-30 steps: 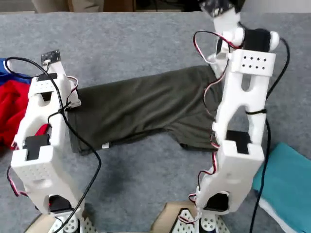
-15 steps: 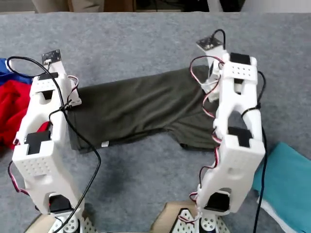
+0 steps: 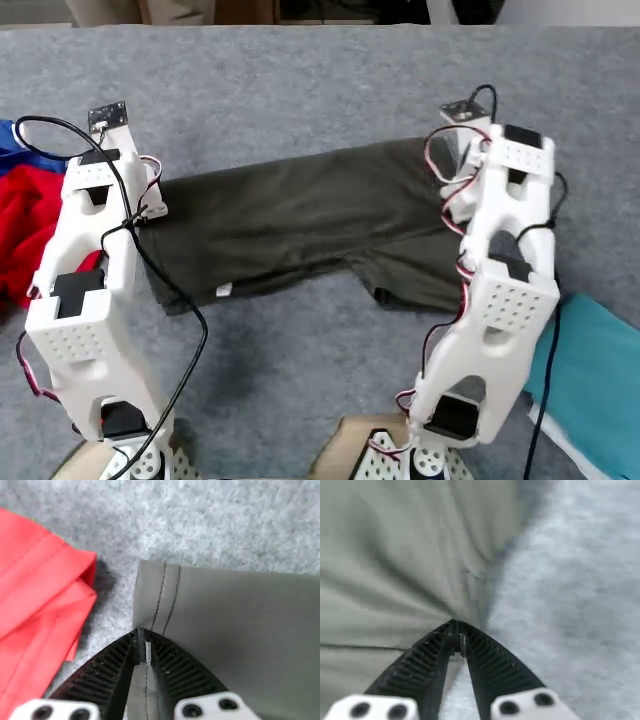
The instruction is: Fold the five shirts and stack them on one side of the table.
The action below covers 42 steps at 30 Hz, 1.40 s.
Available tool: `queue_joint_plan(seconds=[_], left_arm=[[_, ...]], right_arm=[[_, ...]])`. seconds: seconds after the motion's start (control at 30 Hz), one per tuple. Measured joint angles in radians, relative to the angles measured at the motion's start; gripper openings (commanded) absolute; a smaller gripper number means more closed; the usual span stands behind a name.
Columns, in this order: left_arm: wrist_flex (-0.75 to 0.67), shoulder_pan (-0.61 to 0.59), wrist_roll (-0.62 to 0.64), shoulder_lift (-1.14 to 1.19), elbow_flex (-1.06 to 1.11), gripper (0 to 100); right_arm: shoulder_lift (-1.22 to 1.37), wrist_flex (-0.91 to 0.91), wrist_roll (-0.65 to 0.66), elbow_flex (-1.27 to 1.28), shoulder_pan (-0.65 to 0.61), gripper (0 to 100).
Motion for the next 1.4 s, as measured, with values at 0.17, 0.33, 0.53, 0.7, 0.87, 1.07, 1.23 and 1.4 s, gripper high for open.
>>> queue_joint_plan(seconds=[0.17, 0.33, 0.53, 0.7, 0.87, 1.07, 1.23, 1.4], left_arm=[[0.008, 0.0, 0.0, 0.0, -0.002, 2], [0.026, 0.005, -0.018, 0.002, -0.009, 2], [0.12, 0.04, -0.025, -0.02, -0.029, 2], [0.163, 0.086, -0.028, -0.187, 0.005, 2], [0.129, 0.172, -0.028, -0.457, 0.21, 2], [-0.002, 0.161, -0.029, -0.675, 0.512, 2], [-0.141, 0.054, -0.029, -0.683, 0.669, 2], [-0.233, 0.0, -0.029, -0.687, 0.721, 2]], right_arm=[[0.002, 0.066, 0.035, -0.081, 0.015, 0.5], [0.002, 0.204, 0.044, -0.184, -0.005, 0.5], [-0.028, 0.37, 0.081, -0.341, -0.034, 0.5], [-0.189, 0.423, 0.18, -0.327, -0.04, 0.8], [-0.4, 0.42, 0.305, -0.118, -0.04, 0.9], [-0.68, 0.361, 0.502, 0.279, -0.04, 0.9], [-0.97, 0.265, 0.687, 0.69, -0.041, 8.0], [-1.249, 0.138, 0.779, 1.086, -0.063, 17.9]])
